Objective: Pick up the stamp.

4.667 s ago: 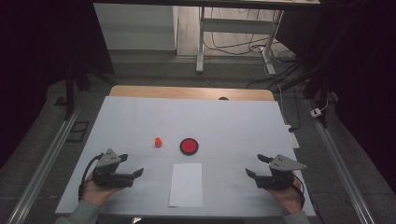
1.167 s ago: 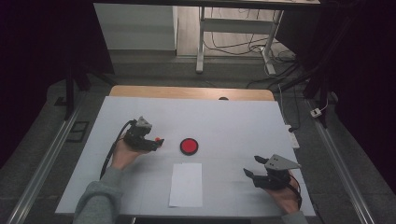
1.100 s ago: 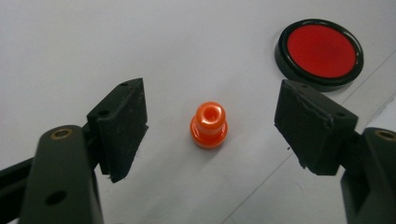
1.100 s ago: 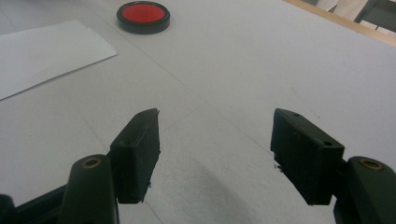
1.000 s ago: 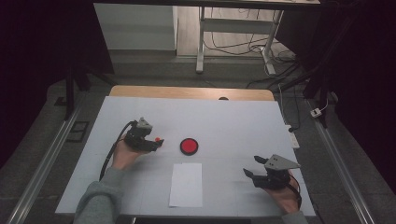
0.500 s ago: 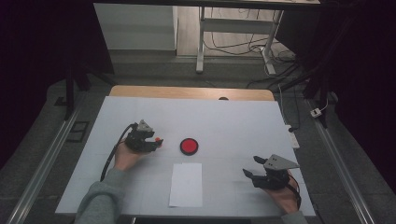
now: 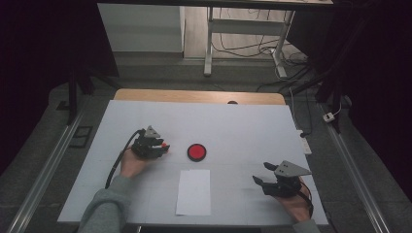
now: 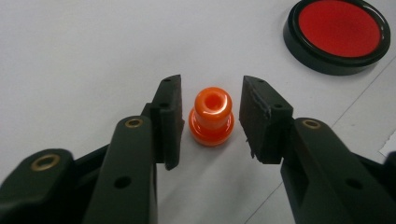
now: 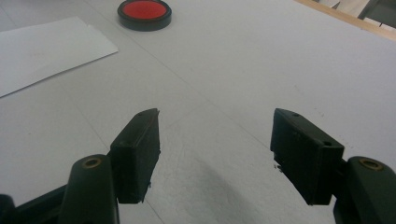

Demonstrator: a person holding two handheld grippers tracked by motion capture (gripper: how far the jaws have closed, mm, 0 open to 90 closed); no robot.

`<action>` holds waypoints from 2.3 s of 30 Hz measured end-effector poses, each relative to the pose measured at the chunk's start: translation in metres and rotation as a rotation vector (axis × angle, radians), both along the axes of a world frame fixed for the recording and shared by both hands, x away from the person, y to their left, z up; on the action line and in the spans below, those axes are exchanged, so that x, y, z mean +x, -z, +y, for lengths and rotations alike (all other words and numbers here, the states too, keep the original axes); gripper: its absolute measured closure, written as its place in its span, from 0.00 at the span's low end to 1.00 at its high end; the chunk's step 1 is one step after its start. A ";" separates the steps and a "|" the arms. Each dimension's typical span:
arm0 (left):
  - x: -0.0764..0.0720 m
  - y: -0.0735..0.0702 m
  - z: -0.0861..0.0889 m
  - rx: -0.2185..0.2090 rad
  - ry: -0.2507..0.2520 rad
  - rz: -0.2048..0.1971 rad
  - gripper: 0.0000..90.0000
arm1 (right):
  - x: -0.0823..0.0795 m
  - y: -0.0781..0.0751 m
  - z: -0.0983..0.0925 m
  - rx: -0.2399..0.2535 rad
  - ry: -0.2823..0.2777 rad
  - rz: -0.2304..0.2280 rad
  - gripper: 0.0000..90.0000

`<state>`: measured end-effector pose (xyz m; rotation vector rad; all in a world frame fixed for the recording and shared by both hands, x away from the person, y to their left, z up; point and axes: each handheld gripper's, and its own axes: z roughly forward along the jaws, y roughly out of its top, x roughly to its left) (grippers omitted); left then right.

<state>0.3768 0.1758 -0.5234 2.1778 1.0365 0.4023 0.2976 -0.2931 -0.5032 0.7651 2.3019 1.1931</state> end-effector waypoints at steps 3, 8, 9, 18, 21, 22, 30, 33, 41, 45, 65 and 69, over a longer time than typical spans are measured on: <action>0.001 0.001 0.000 0.002 0.002 0.001 0.68 | 0.000 0.000 0.000 0.000 -0.001 0.000 0.36; 0.002 0.003 -0.001 0.009 -0.002 0.004 0.70 | 0.000 0.000 0.000 -0.003 -0.001 0.000 0.36; 0.002 0.003 -0.001 0.010 -0.004 0.006 0.72 | 0.000 0.000 0.000 -0.001 -0.001 0.001 0.36; 0.002 0.004 0.000 0.000 0.001 0.006 0.80 | 0.000 0.000 0.000 -0.001 -0.001 0.001 0.36; 0.002 0.003 0.000 0.004 0.004 0.003 0.80 | 0.000 0.000 0.000 -0.004 0.000 0.001 0.36; 0.002 0.003 0.000 0.004 0.004 0.003 0.80 | 0.000 0.000 0.000 -0.004 0.000 0.002 0.36; 0.001 0.001 0.001 -0.014 0.003 -0.005 0.80 | 0.000 0.000 0.000 -0.006 0.001 0.003 0.36; 0.000 -0.002 0.002 -0.028 0.002 -0.011 0.80 | 0.000 0.000 0.000 -0.009 0.001 0.003 0.36; -0.002 -0.005 0.004 -0.046 0.006 -0.018 0.80 | 0.000 0.000 0.001 -0.009 0.001 0.004 0.36; -0.004 -0.010 0.006 -0.066 0.009 -0.030 0.80 | 0.000 0.001 0.000 -0.006 0.001 0.002 0.36; -0.012 -0.027 0.016 -0.160 0.006 -0.063 0.80 | 0.000 0.001 0.001 -0.015 0.006 -0.001 0.36; -0.014 -0.030 0.017 -0.180 0.010 -0.067 0.80 | 0.001 0.002 0.001 -0.009 0.001 -0.001 0.36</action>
